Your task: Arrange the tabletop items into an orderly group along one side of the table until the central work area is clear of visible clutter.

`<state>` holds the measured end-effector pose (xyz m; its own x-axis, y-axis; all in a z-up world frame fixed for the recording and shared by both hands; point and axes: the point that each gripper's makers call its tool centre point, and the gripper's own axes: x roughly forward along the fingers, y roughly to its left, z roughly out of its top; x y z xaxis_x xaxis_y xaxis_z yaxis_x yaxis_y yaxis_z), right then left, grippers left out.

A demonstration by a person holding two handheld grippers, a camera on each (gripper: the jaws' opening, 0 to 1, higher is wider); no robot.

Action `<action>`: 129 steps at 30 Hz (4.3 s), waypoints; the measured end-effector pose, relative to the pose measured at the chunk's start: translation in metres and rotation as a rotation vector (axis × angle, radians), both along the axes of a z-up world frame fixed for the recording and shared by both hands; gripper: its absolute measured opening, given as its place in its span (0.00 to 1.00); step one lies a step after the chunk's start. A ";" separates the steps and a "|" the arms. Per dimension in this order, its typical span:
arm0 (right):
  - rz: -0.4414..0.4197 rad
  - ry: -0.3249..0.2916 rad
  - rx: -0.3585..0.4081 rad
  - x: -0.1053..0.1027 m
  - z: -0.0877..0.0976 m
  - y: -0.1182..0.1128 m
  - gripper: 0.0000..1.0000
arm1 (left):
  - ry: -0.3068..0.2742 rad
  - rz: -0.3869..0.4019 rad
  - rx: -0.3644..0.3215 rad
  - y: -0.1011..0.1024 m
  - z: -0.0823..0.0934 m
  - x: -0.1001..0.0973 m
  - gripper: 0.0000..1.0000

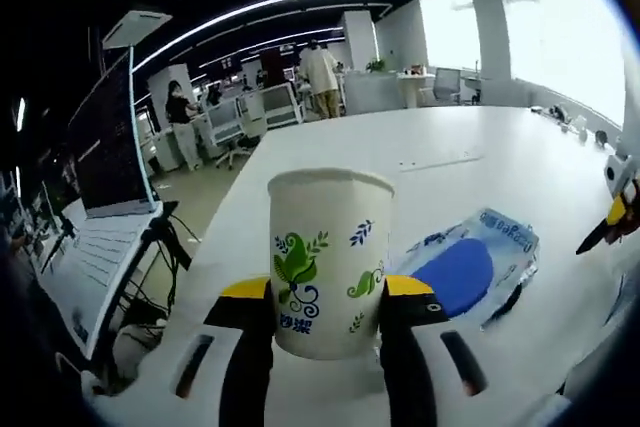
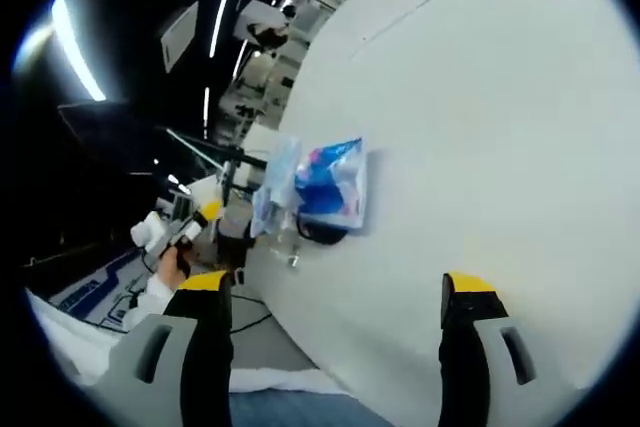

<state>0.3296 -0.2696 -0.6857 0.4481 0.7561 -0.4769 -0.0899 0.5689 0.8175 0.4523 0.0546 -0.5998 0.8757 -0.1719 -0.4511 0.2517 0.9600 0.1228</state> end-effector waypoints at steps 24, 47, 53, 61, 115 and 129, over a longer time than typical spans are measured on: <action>0.252 -0.459 -0.059 0.024 0.106 0.036 0.81 | -0.083 -0.162 -0.002 -0.117 0.026 -0.081 0.41; 0.700 -0.737 -0.073 0.011 0.168 0.109 0.44 | -0.033 -0.303 0.083 -0.180 0.011 -0.111 0.41; 0.808 -0.707 -0.060 -0.008 0.157 0.124 0.33 | -0.028 -0.299 0.103 -0.181 0.009 -0.116 0.42; 0.893 -0.712 -0.089 -0.020 0.142 0.131 0.07 | -0.015 -0.316 0.139 -0.182 0.004 -0.124 0.42; 0.693 -0.632 -0.231 0.068 0.141 0.111 0.00 | -0.068 -0.066 -0.065 -0.109 -0.044 -0.156 0.99; 0.764 -0.833 -0.520 0.144 0.179 0.104 0.00 | -0.053 -0.064 -0.022 -0.105 -0.049 -0.158 0.90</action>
<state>0.4734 -0.1651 -0.5069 0.2867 0.7631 -0.5792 -0.9231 0.3818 0.0461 0.2945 -0.0501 -0.6485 0.8851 -0.2376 -0.4002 0.3062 0.9448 0.1163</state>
